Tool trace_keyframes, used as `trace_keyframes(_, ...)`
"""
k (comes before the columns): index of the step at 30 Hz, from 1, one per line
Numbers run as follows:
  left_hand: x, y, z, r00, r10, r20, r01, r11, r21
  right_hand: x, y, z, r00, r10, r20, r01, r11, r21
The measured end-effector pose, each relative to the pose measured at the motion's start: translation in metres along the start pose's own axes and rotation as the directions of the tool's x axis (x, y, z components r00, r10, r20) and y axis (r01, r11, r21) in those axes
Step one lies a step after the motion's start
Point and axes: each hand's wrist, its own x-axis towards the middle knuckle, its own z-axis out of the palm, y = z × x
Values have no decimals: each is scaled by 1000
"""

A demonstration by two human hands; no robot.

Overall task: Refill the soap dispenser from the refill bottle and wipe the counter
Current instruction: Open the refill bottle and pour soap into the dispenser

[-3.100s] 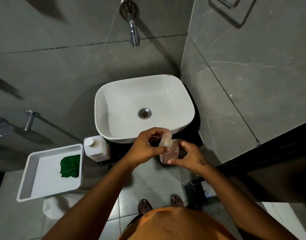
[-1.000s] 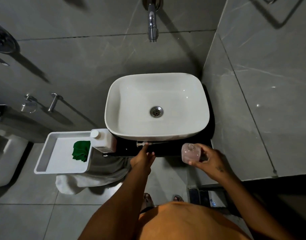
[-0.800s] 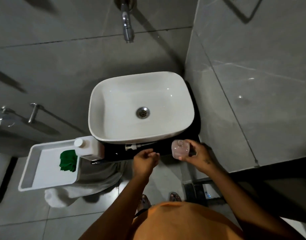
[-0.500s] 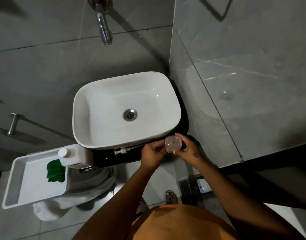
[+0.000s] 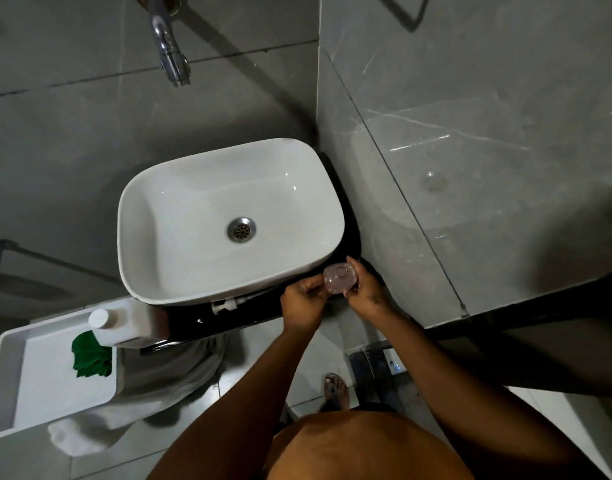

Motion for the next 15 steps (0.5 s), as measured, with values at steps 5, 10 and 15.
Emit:
trace_keyframes(5, -2, 0, -3, 1000, -7, 27, 7, 1000, 12, -1, 2, 2, 999, 27, 19, -27, 1000, 7)
trace_keyframes(10, -19, -17, -30, 996, -79, -43, 79, 997, 12, -22, 11, 3, 992, 124, 7, -123, 972, 202)
trace_keyframes(15, -60, -55, -103, 960, -193, -204, 174, 979, -107, -59, 8, 27, 927, 325, 186, -370, 875, 312)
